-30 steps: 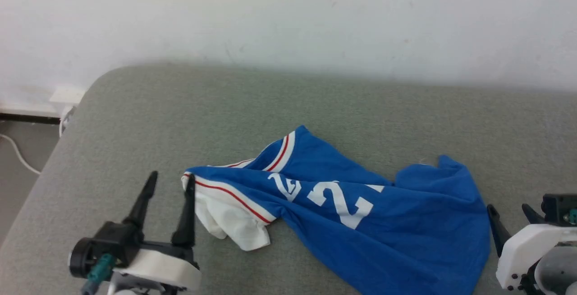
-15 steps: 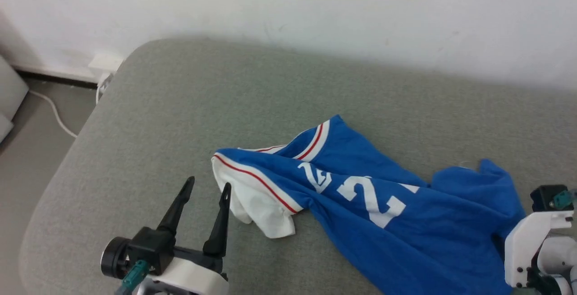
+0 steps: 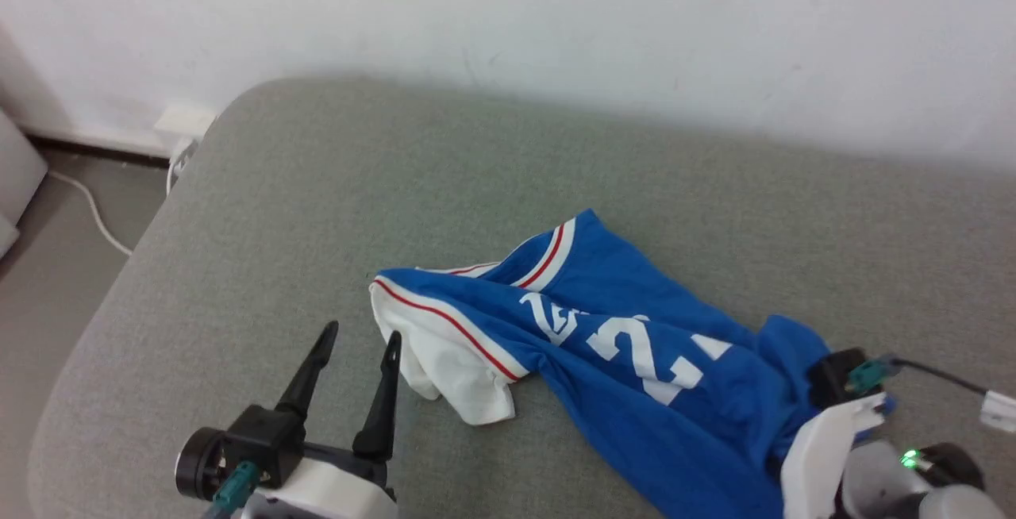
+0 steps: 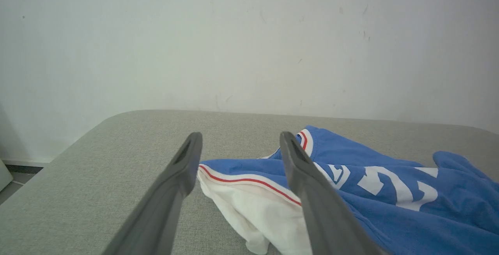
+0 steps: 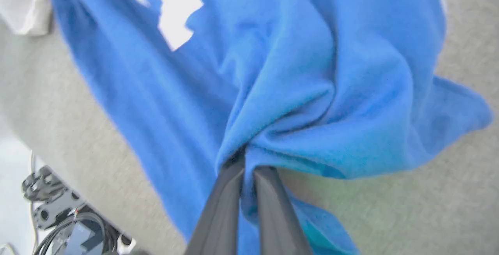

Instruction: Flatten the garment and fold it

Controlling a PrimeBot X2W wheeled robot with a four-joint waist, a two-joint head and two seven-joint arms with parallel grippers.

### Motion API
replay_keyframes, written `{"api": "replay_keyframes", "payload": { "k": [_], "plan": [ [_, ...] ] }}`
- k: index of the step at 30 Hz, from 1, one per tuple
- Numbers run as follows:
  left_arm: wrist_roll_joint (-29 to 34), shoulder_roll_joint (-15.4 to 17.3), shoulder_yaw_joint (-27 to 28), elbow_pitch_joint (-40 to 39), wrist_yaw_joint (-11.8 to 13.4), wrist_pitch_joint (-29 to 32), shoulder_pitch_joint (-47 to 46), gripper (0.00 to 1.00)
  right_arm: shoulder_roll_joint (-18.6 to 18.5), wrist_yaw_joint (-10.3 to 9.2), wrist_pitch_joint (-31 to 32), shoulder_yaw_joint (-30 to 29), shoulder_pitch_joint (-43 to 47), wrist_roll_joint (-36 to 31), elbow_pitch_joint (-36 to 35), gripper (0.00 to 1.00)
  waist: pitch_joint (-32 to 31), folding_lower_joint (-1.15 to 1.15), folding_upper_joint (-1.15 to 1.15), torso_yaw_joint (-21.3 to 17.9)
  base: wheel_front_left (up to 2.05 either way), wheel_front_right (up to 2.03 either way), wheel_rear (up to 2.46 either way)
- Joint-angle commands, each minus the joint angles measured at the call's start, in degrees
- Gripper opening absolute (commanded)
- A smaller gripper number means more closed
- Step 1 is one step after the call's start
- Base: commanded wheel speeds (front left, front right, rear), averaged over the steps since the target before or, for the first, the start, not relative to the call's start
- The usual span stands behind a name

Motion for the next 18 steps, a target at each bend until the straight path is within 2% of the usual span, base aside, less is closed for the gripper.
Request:
{"api": "replay_keyframes", "payload": {
  "k": [1,6,12,13,14,18],
  "plan": [
    [0.49,0.07,0.19,0.25,-0.38,-0.28,0.9,1.0,-0.19,0.02,1.21,1.35,1.47,1.48,-2.03,0.0,-3.19,-0.01,0.0,-2.51,0.0,0.0,0.0],
    [0.52,-0.05,0.1,0.57,-0.48,-0.28,1.68,1.0,0.1,0.02,7.17,8.01,6.78,7.47,-10.78,0.0,-5.54,-0.01,0.0,-3.02,0.0,0.0,0.0],
    [0.36,0.13,-0.06,0.81,-0.56,-0.28,2.93,1.0,1.06,0.02,8.15,12.85,9.39,9.16,-12.83,0.0,-6.22,-0.01,0.0,-1.82,0.0,0.0,0.0],
    [0.35,0.23,-0.12,0.93,-0.57,-0.28,3.06,1.0,1.1,0.02,7.26,12.9,9.24,8.7,-12.7,0.14,-6.19,-0.01,0.0,-1.48,0.0,0.0,0.0],
    [0.29,0.3,-0.1,1.0,-0.58,-0.28,3.13,1.0,1.28,0.02,6.45,12.6,9.04,8.38,-12.49,1.0,-6.17,-0.01,0.0,-1.14,0.0,0.0,0.0],
    [0.1,0.64,0.29,1.18,-0.6,-0.28,3.33,1.0,0.97,0.02,6.48,10.25,7.13,8.07,-13.41,1.0,-6.11,-0.01,0.0,-0.1,0.0,0.0,0.0]
  ]
}}
